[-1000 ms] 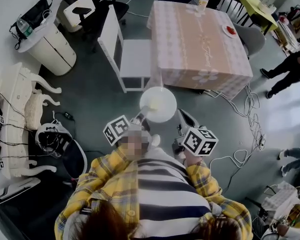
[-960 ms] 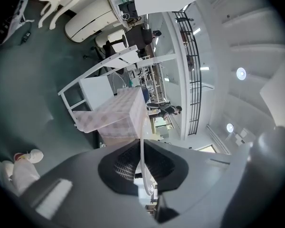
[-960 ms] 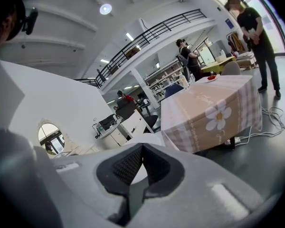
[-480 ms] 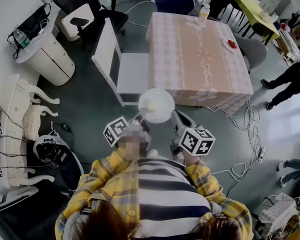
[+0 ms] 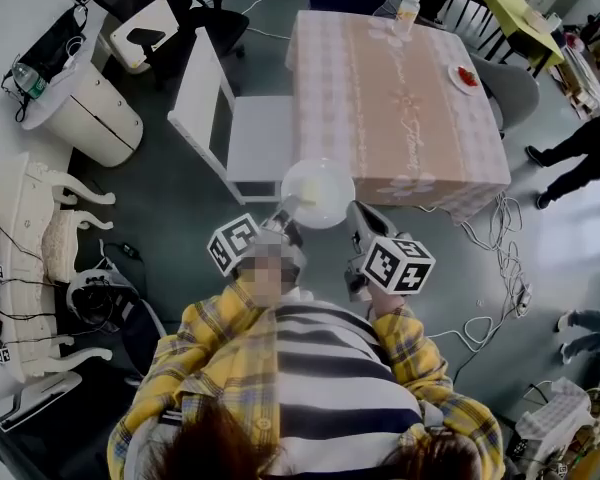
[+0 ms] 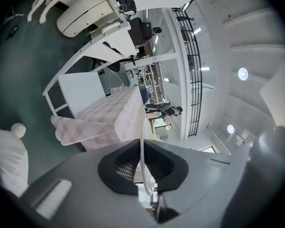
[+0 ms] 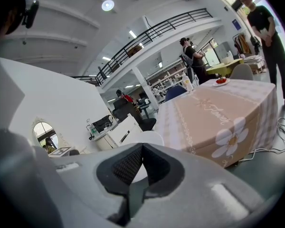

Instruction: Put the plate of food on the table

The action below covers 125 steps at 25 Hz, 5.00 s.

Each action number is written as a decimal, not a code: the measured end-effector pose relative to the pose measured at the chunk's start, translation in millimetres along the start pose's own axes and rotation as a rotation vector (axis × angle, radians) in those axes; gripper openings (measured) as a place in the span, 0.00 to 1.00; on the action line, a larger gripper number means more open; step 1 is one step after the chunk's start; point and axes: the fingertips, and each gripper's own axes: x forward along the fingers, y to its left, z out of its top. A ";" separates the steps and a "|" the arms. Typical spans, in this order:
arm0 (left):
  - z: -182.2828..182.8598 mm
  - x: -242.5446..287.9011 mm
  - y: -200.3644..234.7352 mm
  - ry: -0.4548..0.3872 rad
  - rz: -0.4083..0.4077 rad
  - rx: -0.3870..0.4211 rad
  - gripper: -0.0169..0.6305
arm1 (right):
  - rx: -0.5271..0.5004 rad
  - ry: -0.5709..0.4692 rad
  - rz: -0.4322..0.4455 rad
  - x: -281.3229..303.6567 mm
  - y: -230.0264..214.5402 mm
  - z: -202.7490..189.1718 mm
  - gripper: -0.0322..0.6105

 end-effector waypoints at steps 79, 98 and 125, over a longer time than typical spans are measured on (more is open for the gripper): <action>32.6 329.2 10.5 0.660 0.166 0.280 0.05 | 0.233 -0.004 -0.183 174.7 -191.0 138.9 0.05; 32.1 316.8 25.6 0.983 0.286 0.991 0.23 | 0.252 0.007 -0.168 171.0 -193.0 133.8 0.05; 18.4 302.6 -39.0 0.689 0.043 1.225 0.03 | 0.177 0.098 -0.188 184.7 -185.2 110.1 0.05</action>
